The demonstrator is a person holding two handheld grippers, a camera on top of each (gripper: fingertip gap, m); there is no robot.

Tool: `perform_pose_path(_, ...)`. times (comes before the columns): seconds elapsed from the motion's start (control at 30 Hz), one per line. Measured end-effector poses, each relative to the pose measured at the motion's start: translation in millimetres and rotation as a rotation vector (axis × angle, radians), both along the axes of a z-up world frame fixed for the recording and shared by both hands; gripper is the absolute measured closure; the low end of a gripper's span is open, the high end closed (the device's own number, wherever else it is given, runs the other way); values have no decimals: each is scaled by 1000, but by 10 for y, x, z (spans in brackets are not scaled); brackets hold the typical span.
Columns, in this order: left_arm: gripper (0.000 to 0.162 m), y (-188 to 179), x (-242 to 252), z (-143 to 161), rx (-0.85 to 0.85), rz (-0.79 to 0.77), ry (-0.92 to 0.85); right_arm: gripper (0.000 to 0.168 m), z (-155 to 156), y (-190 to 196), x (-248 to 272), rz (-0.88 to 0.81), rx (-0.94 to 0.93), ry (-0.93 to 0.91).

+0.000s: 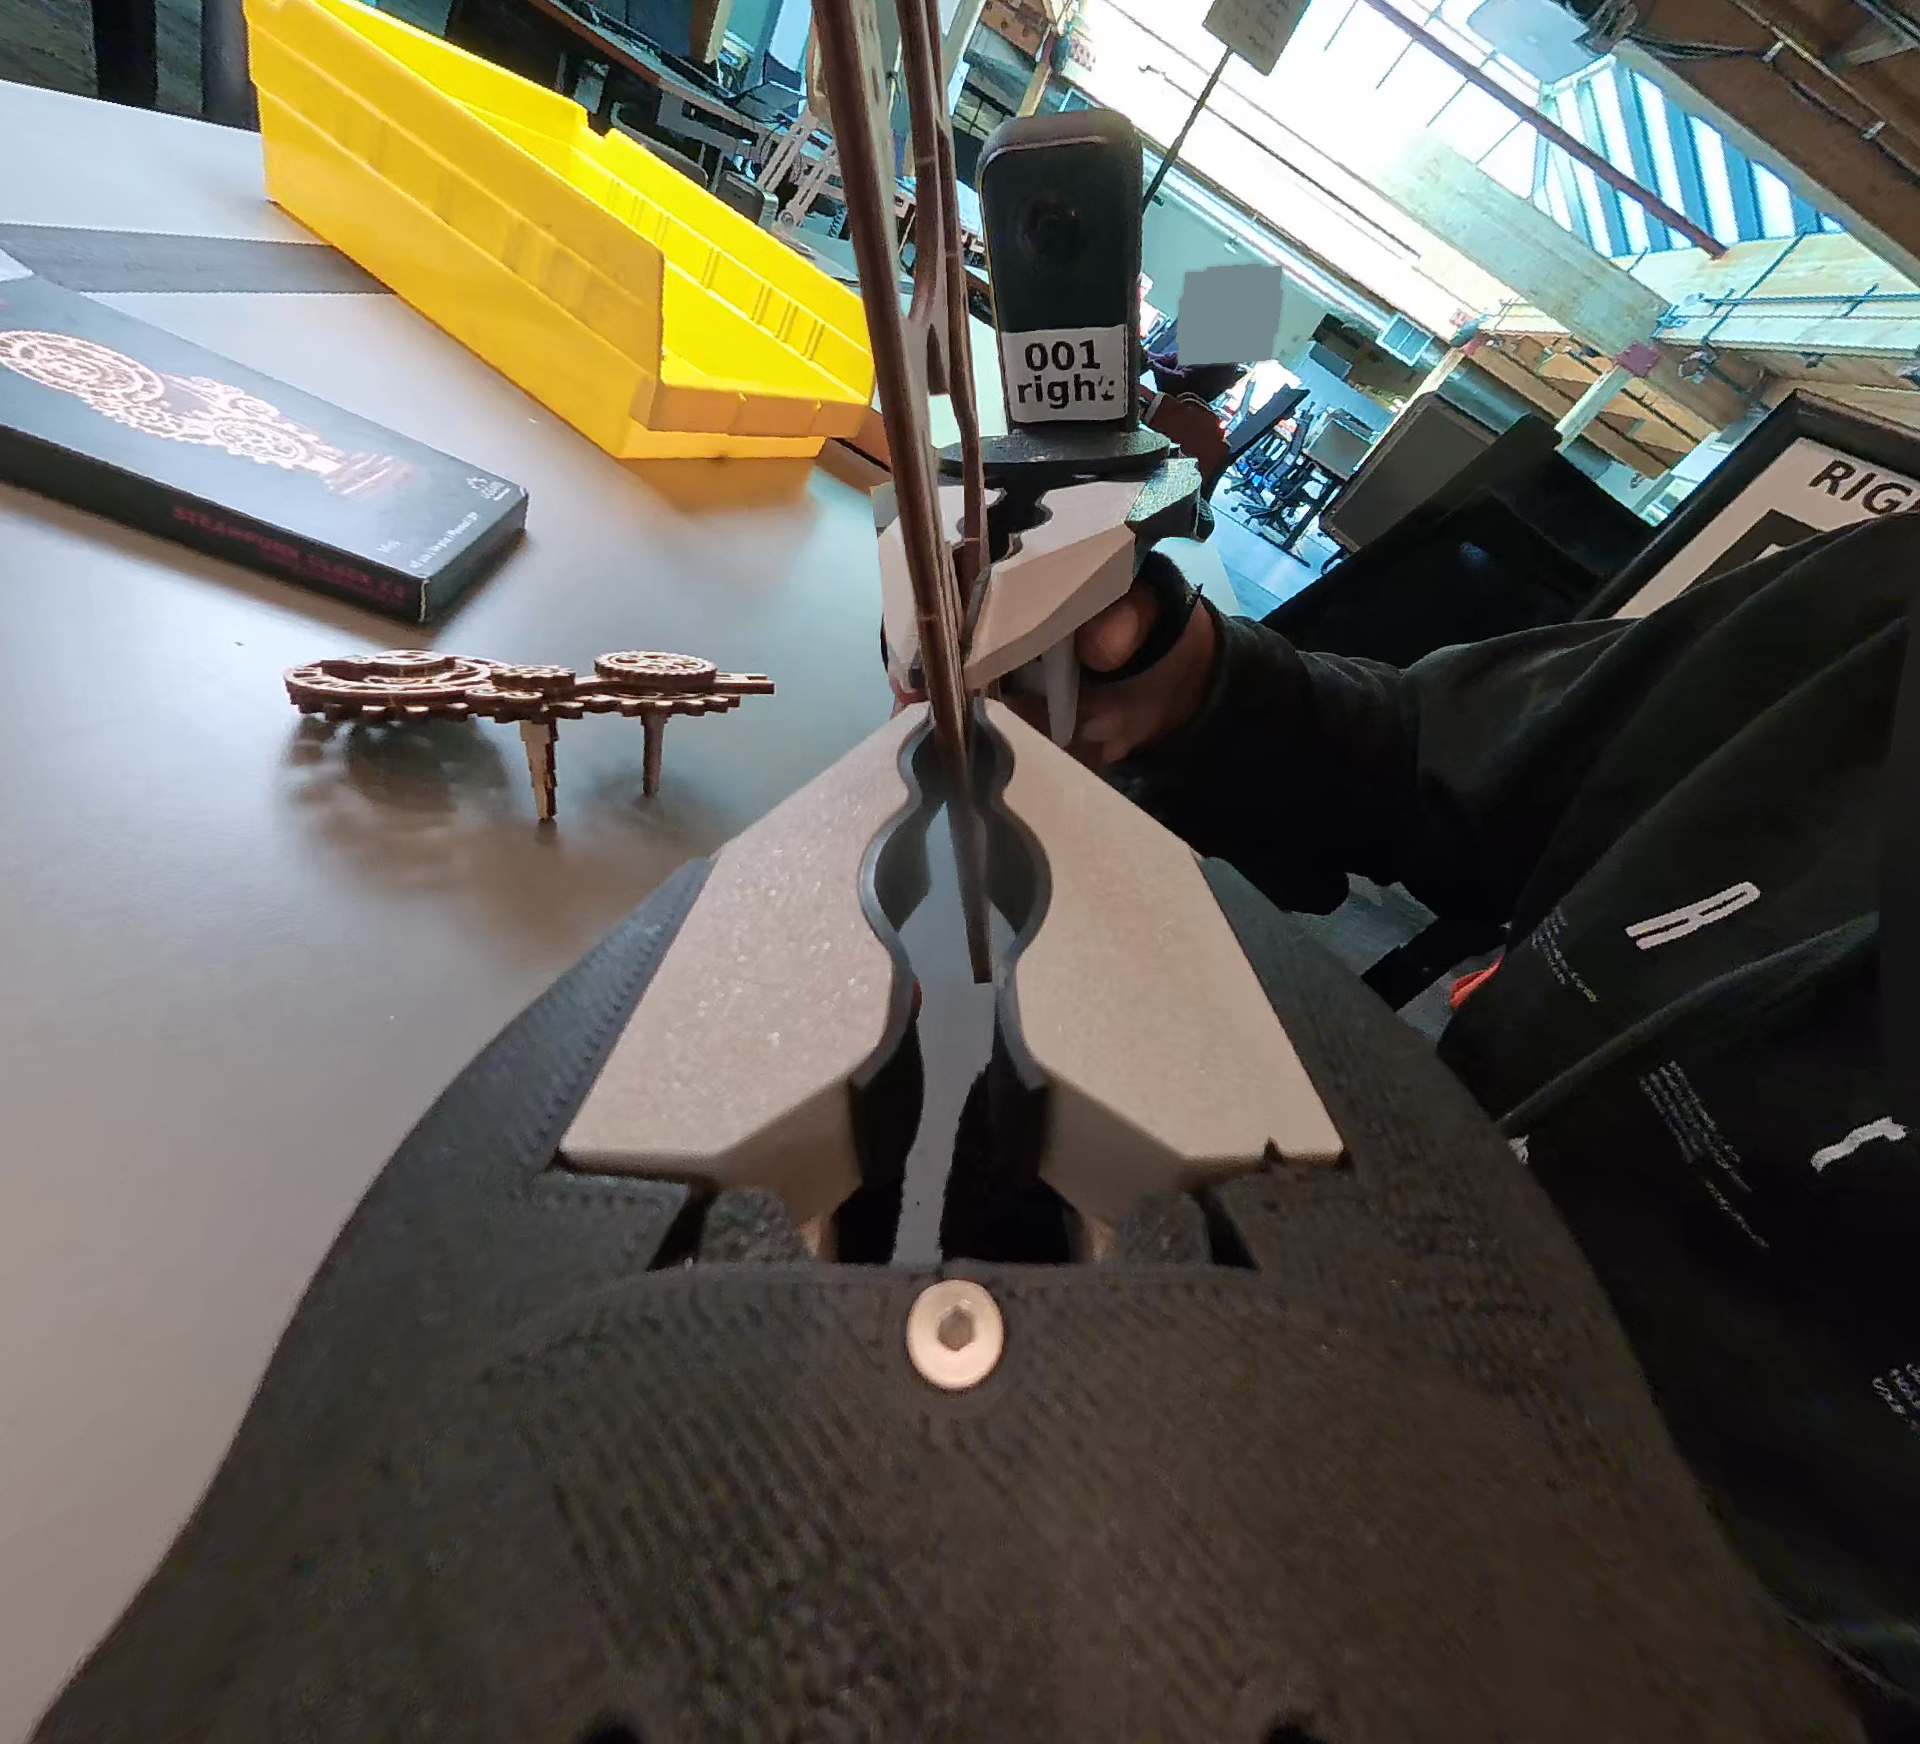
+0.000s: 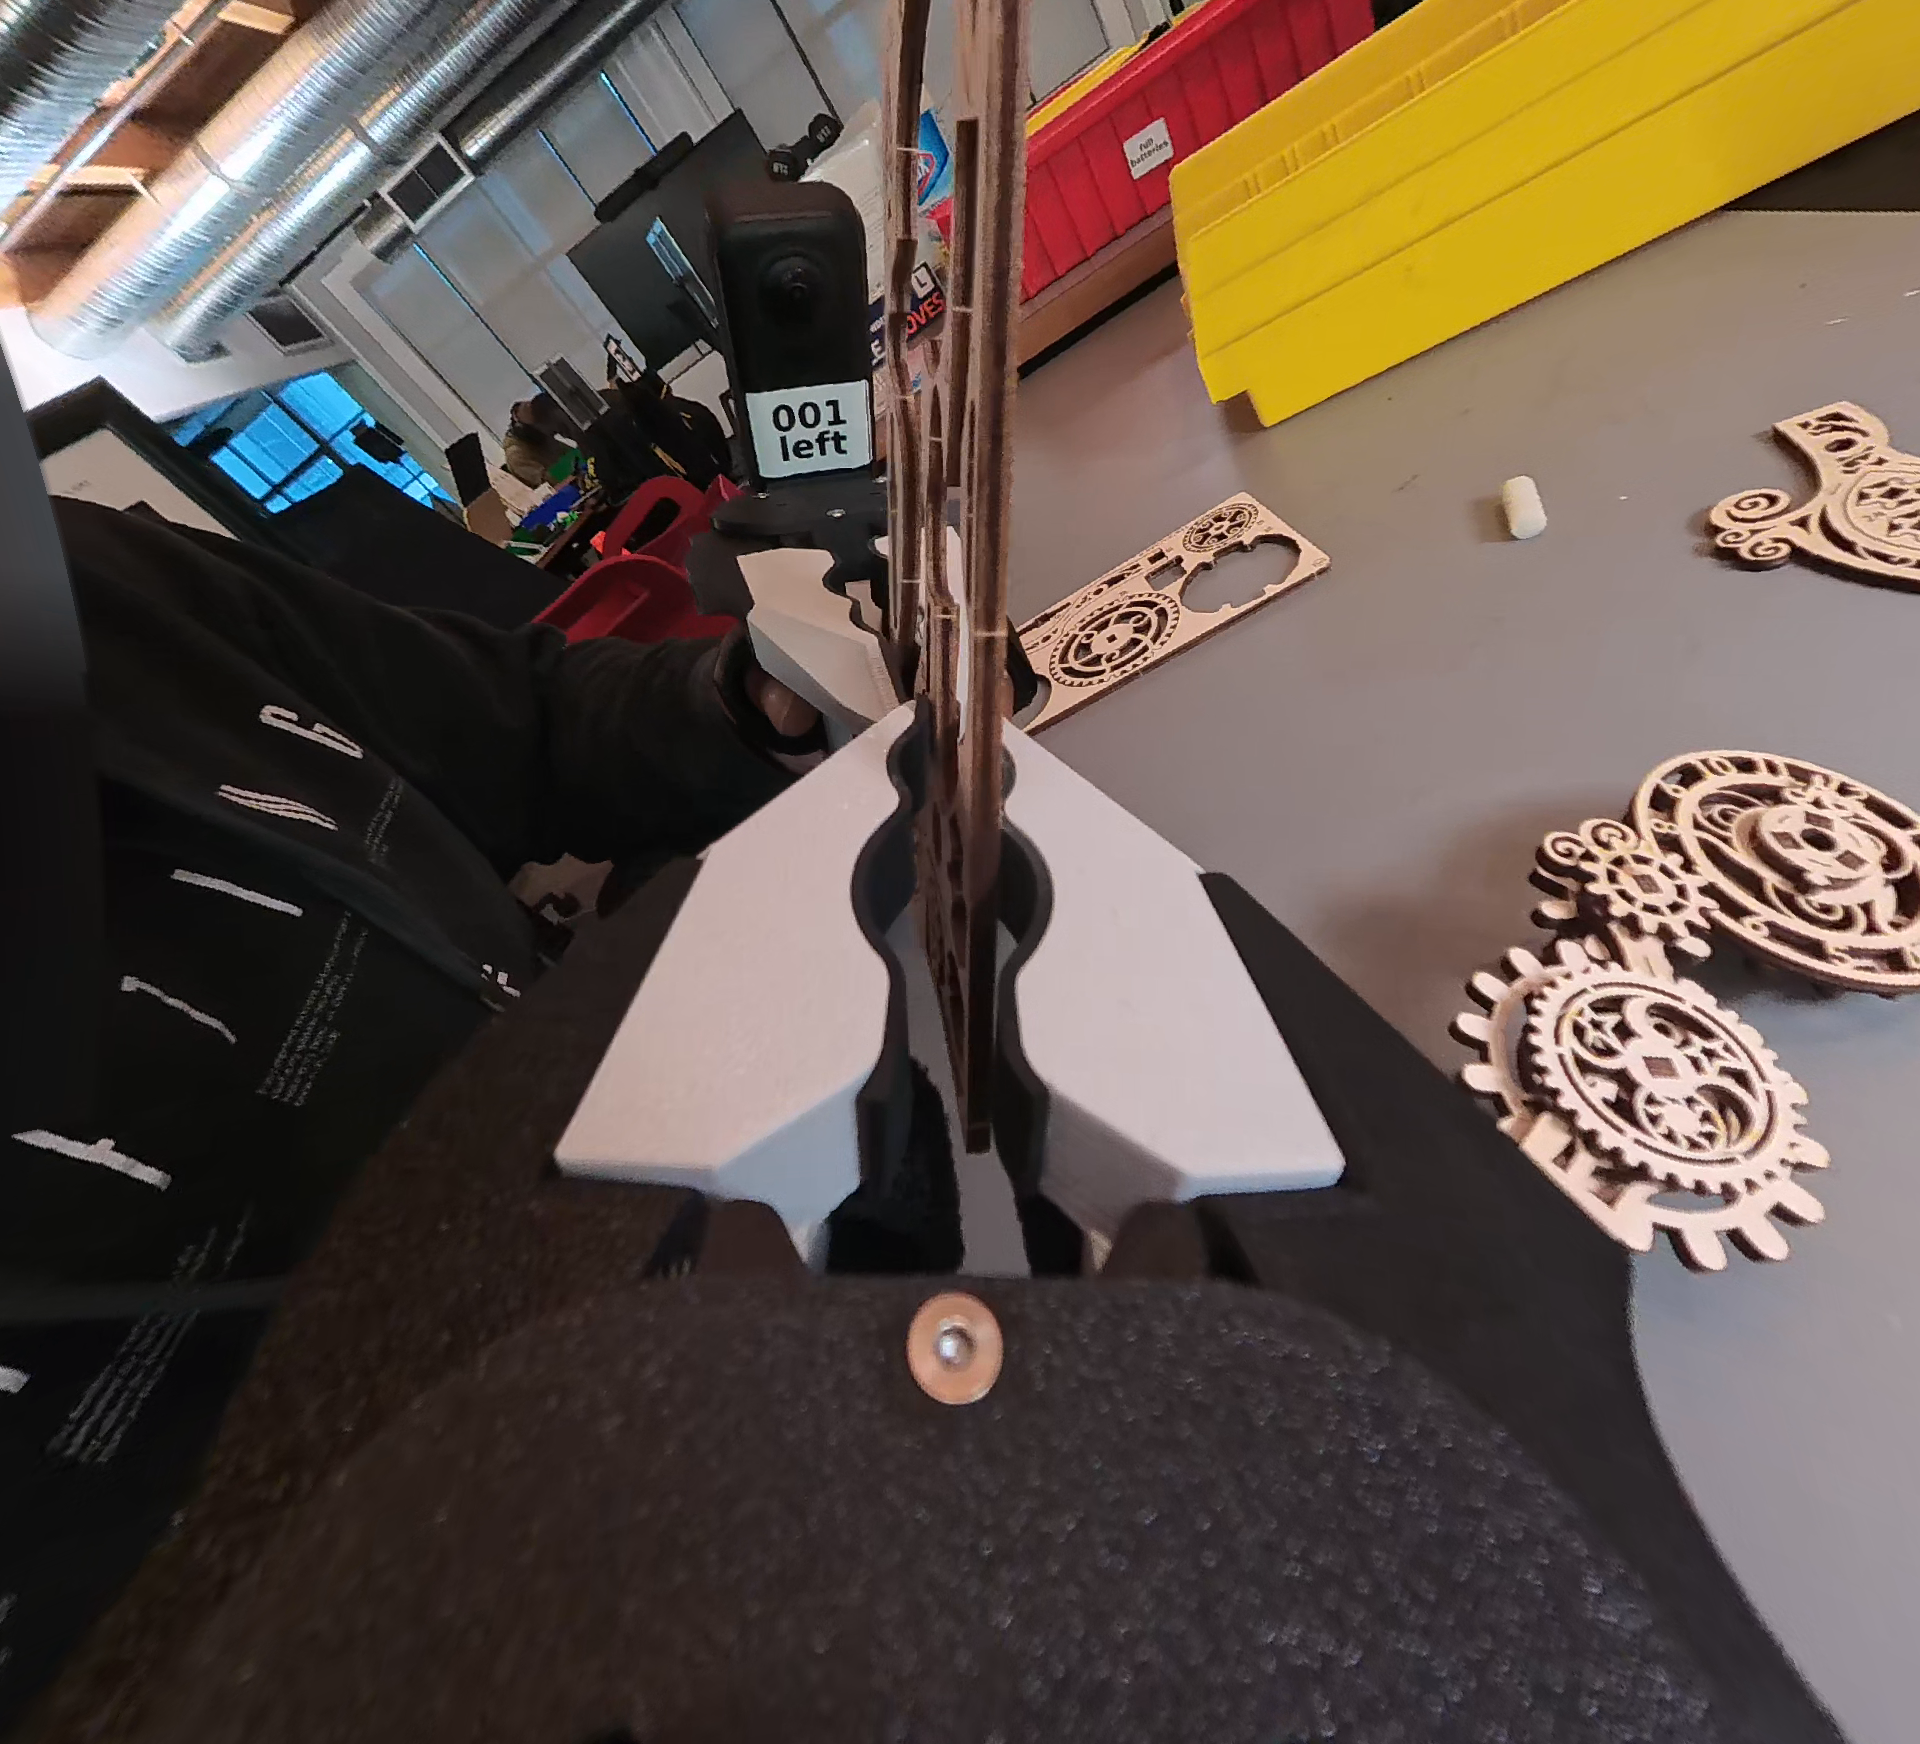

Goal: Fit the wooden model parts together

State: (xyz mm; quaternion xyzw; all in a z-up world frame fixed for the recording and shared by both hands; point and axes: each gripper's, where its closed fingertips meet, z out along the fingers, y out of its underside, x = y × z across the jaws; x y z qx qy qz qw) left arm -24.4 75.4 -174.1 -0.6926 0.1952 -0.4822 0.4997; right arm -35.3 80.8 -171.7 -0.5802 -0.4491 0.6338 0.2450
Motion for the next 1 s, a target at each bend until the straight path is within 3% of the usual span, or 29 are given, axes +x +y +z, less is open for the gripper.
perform_pose_path(0.73, 160, 64, -23, -112, -33, 39, 45, 155, -137, 107, -33, -99, 23, -46)
perform_pose_path(1.0, 161, 87, -38, -69, -117, 22, -91, 147, -111, 120, -32, -87, -45, -31)
